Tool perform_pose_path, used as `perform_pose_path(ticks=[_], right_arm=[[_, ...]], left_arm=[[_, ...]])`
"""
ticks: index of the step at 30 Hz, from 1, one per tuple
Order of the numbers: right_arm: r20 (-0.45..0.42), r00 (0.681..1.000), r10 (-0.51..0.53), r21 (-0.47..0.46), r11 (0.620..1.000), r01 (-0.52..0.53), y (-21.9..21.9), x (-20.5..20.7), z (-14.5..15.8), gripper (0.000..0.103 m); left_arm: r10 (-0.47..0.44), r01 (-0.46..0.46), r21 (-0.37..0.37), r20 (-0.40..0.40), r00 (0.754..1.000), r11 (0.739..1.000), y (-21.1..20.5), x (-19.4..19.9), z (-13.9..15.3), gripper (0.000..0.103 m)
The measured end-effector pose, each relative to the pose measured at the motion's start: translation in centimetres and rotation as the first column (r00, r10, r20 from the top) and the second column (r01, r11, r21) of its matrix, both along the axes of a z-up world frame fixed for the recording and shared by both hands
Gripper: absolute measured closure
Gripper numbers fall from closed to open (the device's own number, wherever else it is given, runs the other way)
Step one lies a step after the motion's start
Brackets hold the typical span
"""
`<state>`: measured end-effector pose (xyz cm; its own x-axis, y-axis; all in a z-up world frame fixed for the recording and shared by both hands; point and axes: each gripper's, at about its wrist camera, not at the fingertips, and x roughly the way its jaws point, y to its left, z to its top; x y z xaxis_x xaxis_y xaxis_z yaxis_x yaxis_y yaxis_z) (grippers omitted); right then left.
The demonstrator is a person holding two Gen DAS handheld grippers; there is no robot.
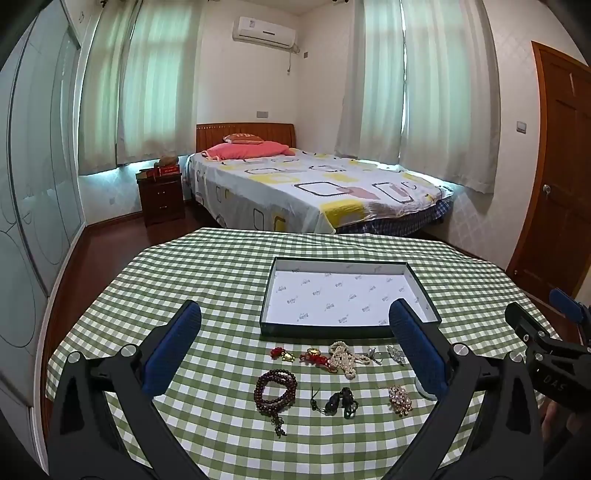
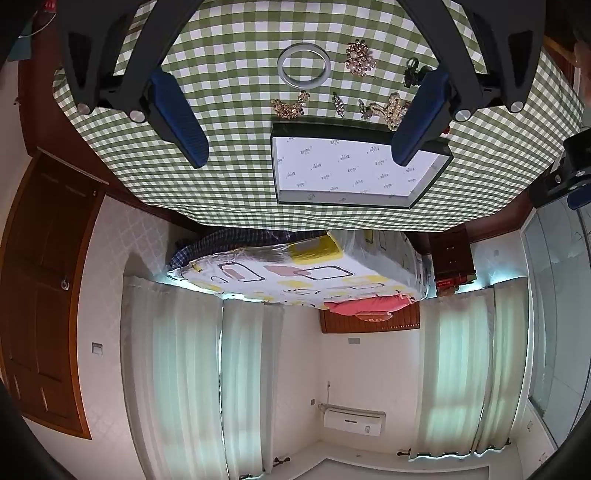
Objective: Organize jewelry
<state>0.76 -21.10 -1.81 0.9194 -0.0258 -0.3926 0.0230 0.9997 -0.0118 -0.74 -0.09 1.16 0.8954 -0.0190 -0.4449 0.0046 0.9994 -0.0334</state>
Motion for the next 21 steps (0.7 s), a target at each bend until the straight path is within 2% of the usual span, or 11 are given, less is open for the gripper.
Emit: perform_pose_path(ticks=[11, 21], right_arm=[[-0.004, 1.000, 0.000, -0.003, 1.000, 0.000, 0.3, 0.1, 0.2, 0.006], [0.015, 1.000, 0.002, 0.000, 1.000, -0.002, 0.2, -0.6, 1.6, 0.006]], left_arm=[[-0.006, 0.006, 0.001, 0.015, 1.000, 1.000, -0.2, -0.6, 0.5, 0.004], [-0.007, 0.006, 0.002, 0.016, 1.000, 1.000, -0.3, -0.7, 0.5, 0.004]])
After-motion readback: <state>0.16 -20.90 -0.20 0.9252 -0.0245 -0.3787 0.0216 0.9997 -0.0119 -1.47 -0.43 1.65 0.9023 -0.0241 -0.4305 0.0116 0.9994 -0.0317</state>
